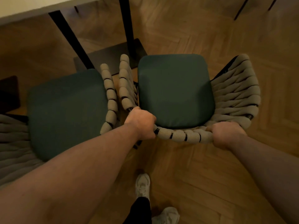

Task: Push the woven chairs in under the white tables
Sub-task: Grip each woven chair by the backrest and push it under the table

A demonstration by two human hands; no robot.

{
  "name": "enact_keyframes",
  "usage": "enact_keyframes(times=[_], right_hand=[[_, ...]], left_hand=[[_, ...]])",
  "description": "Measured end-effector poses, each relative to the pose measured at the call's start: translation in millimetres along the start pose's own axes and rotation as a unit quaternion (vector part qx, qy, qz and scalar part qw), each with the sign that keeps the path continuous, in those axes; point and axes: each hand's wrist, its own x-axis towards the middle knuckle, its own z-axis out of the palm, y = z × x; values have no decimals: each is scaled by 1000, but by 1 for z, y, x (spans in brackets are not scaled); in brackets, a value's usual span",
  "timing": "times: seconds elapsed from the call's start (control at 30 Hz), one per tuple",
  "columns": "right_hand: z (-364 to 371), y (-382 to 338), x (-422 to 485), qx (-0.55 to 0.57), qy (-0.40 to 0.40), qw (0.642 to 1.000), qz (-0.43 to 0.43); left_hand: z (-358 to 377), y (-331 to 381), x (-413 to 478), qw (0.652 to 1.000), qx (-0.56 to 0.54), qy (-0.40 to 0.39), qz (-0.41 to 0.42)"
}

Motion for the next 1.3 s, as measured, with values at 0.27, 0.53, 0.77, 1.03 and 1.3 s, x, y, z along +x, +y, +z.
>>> enact_keyframes(times=[0.27,0.53,0.77,1.03,1.3], right_hand=[[-15,8,7,-3,-38,999,-26],[-17,31,25,-46,-3,996,-71],[-46,52,64,-80,19,988,-133],[-59,79,86,-95,1,983,-155],[-51,83,90,-91,0,985,-149]], left_hand=[[-17,-5,16,995,-36,-88,18],[-22,7,22,995,-58,-86,-10],[-33,13,29,987,-99,-94,-79],[-39,44,41,981,-114,-90,-131],[-36,49,42,974,-135,-99,-154]])
